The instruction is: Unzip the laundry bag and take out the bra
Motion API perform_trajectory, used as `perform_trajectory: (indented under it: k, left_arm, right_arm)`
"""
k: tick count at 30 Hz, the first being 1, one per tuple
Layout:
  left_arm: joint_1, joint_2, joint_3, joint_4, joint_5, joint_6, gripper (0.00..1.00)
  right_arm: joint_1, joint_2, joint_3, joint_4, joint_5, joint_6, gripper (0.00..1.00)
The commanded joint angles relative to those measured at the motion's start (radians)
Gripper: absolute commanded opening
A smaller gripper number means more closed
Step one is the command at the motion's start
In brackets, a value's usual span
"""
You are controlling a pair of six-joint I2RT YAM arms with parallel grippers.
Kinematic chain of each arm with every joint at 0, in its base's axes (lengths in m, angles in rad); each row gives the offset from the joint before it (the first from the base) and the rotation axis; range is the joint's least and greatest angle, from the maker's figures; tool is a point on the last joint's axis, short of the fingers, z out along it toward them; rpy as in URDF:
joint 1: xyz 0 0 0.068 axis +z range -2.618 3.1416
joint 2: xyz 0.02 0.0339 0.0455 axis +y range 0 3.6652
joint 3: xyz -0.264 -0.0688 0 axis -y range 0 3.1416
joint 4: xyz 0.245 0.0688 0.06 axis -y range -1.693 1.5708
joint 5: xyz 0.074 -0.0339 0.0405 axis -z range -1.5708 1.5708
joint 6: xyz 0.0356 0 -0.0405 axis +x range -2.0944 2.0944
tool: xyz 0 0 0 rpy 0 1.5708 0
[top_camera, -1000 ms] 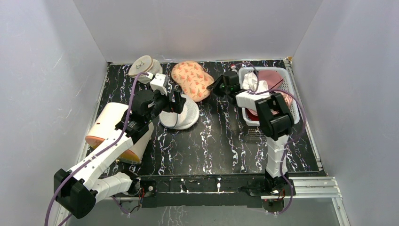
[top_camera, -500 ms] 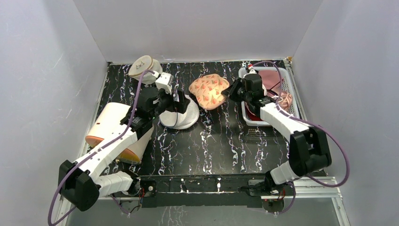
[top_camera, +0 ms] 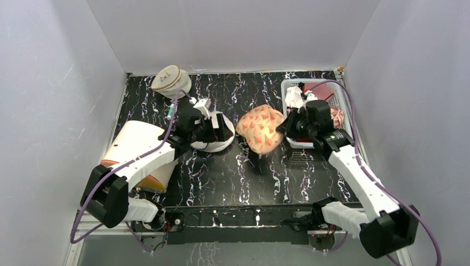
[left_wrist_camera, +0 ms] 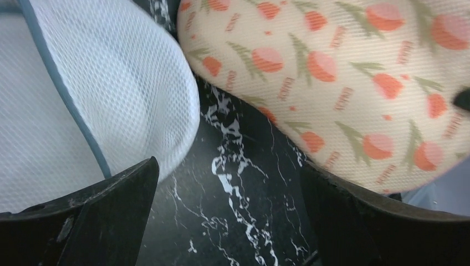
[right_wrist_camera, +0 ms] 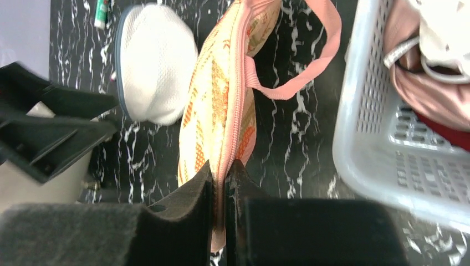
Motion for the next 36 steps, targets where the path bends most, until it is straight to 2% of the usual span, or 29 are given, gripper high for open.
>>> perform_trajectory:
  k: [1,5,7,11,15,16,18,22,24,26,28,32,36]
  left_arm:
    - [-0.011,0.038,-0.055,-0.025,0.102,-0.168,0.98]
    - [0.015,0.166,-0.003,-0.117,0.076,-0.18,0.98]
    - [0.067,0.277,0.098,-0.188,0.132,-0.134,0.98]
    - [0.157,0.462,0.301,-0.351,0.159,-0.067,0.98]
    - [0.187,0.51,0.461,-0.417,0.058,0.019,0.98]
    - [0.188,0.497,0.487,-0.422,0.038,0.037,0.98]
    - [0.187,0.438,0.473,-0.388,0.083,0.055,0.98]
    - [0.185,0.249,0.317,-0.282,0.246,0.056,0.98]
    - [0.177,0.132,0.225,-0.267,0.29,0.058,0.99]
    - [0.164,0.035,0.146,-0.262,0.31,0.067,0.98]
    - [0.15,-0.06,0.082,-0.271,0.325,0.08,0.98]
    - [0.122,-0.182,0.012,-0.309,0.331,0.127,0.98]
    - [0.094,-0.223,-0.022,-0.334,0.32,0.169,0.98]
  right_arm:
    - [0.0,-0.152,0.019,-0.14,-0.067,-0.048,0.05]
    - [0.0,-0.217,-0.003,-0.219,-0.235,-0.037,0.05]
    - [0.0,-0.228,0.005,-0.281,-0.311,-0.057,0.05]
    - [0.0,-0.278,0.006,-0.333,-0.392,-0.067,0.05]
    - [0.001,-0.265,-0.017,-0.359,-0.467,-0.079,0.05]
    - [0.001,-0.257,-0.042,-0.349,-0.487,-0.083,0.05]
    - [0.002,-0.226,-0.088,-0.309,-0.538,-0.09,0.05]
    - [0.044,-0.113,-0.192,-0.109,-0.631,-0.052,0.05]
    - [0.105,-0.027,-0.216,0.028,-0.618,-0.02,0.1]
    - [0.206,0.082,-0.186,0.115,-0.521,-0.019,0.16]
    - [0.242,0.192,-0.115,0.111,-0.38,-0.046,0.21]
    - [0.23,0.381,-0.007,0.136,-0.153,-0.086,0.24]
    - [0.17,0.57,0.124,0.102,-0.081,-0.136,0.24]
